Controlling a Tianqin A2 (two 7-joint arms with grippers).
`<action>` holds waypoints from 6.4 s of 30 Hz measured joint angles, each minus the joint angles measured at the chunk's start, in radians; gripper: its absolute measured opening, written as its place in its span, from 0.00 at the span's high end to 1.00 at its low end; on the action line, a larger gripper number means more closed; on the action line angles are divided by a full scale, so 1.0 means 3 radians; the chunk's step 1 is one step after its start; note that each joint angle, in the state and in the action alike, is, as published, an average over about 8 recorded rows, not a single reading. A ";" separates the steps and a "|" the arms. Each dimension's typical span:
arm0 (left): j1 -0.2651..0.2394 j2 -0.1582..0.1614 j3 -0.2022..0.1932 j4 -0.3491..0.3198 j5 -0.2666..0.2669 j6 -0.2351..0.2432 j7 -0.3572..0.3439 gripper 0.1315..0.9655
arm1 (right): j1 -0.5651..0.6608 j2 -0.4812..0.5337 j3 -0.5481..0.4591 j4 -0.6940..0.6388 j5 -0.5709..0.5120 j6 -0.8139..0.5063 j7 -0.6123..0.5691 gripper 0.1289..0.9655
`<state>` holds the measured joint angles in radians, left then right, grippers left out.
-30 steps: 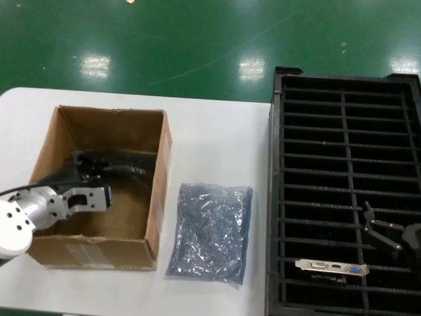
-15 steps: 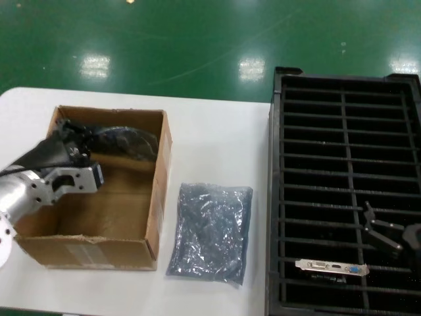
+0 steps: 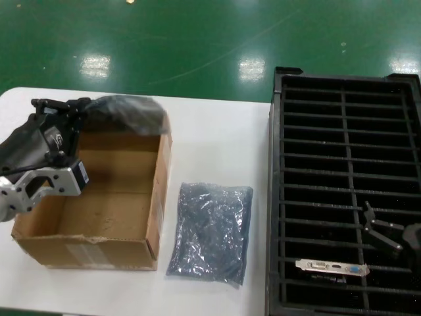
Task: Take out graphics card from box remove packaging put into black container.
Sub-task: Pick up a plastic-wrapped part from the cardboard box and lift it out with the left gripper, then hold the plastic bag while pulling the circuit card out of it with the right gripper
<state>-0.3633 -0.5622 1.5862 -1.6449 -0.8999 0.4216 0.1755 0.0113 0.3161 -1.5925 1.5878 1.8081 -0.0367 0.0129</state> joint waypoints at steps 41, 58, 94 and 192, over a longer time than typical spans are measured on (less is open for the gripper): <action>0.0853 -0.0117 -0.0037 -0.0707 -0.0413 -0.0056 0.0068 0.99 | 0.0175 -0.0341 0.0048 0.0370 0.0173 -0.0606 -0.0298 0.00; 0.0853 -0.0117 -0.0037 -0.0707 -0.0413 -0.0056 0.0068 0.99 | 0.0504 0.0012 -0.0754 0.0529 -0.0026 -0.0919 0.0122 0.15; 0.0853 -0.0117 -0.0037 -0.0707 -0.0413 -0.0056 0.0067 0.99 | 0.1439 -0.0027 -0.1319 -0.0420 -0.0255 -0.1635 0.0112 0.91; 0.0853 -0.0117 -0.0036 -0.0707 -0.0413 -0.0057 0.0067 0.99 | 0.2835 -0.0716 -0.1473 -0.2298 -0.0473 -0.2486 -0.0213 0.88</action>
<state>-0.1076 -0.5975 1.5753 -1.8570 -1.0238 0.4046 0.1956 0.8618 0.1013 -2.0344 0.8983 1.6660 -0.7824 -0.0510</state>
